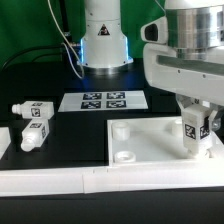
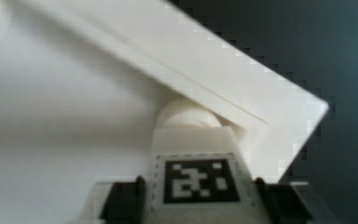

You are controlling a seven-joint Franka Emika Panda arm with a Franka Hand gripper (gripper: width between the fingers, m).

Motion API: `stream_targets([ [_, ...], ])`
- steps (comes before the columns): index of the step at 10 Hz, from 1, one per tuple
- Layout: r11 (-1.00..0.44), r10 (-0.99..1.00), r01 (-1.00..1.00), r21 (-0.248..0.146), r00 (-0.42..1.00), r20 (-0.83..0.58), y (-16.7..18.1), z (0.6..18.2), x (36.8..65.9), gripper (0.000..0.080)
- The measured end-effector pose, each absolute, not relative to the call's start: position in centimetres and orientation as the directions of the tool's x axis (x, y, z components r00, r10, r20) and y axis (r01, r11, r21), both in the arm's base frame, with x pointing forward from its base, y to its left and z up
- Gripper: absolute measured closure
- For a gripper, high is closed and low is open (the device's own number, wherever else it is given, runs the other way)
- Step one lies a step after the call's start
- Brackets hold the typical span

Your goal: Assemble one leg

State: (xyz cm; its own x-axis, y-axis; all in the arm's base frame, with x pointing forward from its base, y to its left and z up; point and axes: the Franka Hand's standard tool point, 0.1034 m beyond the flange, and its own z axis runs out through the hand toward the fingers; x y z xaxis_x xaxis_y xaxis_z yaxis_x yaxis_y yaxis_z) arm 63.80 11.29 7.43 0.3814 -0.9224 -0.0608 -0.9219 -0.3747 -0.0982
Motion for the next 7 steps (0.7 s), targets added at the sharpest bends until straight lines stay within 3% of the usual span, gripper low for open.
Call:
stream_targets([
  [2, -0.221, -0.968, -0.968, -0.115, 0.232, -0.091, 11.4, 7.4, 63.8, 0.0515],
  [4, -0.306, -0.946, -0.945, -0.12, 0.316, -0.077, 11.4, 7.4, 63.7, 0.0505],
  [5, -0.435, -0.894, -0.891, -0.13, 0.445, -0.061, 11.7, 7.4, 63.7, 0.0246],
  [6, -0.604, -0.79, -0.786, -0.132, 0.612, -0.032, 11.8, 7.4, 63.7, 0.0246],
  [7, -0.751, -0.654, -0.651, -0.111, 0.757, -0.01, 12.4, 7.4, 63.4, 0.0166],
])
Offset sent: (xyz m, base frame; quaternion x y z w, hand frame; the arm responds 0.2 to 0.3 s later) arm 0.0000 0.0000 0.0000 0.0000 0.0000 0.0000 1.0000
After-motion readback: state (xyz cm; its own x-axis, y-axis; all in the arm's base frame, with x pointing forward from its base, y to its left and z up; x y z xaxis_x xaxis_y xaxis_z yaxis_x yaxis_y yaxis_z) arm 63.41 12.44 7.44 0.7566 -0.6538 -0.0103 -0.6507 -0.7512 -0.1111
